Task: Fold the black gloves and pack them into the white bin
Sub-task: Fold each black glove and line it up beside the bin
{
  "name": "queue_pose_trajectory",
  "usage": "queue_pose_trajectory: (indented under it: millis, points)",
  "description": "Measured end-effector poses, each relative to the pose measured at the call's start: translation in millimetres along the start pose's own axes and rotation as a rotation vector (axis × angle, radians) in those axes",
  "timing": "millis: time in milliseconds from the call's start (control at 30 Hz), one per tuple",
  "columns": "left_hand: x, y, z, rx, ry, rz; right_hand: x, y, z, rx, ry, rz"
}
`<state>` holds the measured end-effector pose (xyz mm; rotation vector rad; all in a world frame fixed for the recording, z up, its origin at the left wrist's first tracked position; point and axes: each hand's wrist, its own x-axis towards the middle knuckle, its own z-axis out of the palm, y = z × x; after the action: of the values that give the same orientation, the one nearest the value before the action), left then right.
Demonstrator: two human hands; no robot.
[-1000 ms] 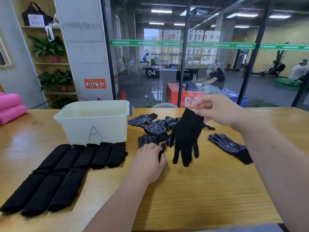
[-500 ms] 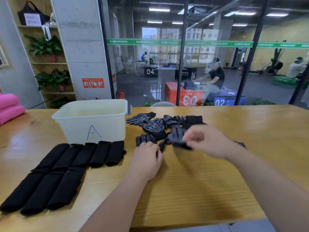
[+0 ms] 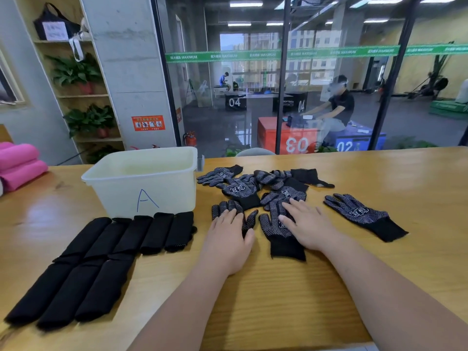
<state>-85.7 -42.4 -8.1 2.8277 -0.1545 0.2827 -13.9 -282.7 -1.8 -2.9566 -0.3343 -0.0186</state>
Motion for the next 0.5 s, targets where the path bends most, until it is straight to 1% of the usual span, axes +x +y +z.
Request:
queue_pose_trajectory:
  millis: [67, 100, 167, 200, 233, 300, 367, 500]
  points:
    - [3, -1, 3, 0.037, -0.049, 0.015, 2, 1, 3, -0.005, 0.078, 0.035]
    - [5, -1, 4, 0.056, -0.067, 0.020, 0, 1, 3, -0.021, 0.151, 0.039]
    - [8, -3, 6, 0.095, -0.096, 0.031, -8, -2, 0, -0.049, 0.341, -0.021]
    - [9, -3, 7, 0.115, -0.110, 0.035, -13, -6, -2, -0.028, 0.393, -0.076]
    - [9, -3, 7, 0.132, -0.123, 0.037, -20, -11, -5, 0.020, 0.396, -0.126]
    - [9, -3, 7, 0.150, -0.143, 0.039, -30, -22, -5, 0.069, 0.315, -0.188]
    - [10, -3, 5, 0.164, -0.172, 0.041, -36, -29, -1, 0.015, 0.246, -0.195]
    - [9, 0, -4, 0.177, -0.255, 0.051, -52, -26, 2, 0.026, 0.215, -0.160]
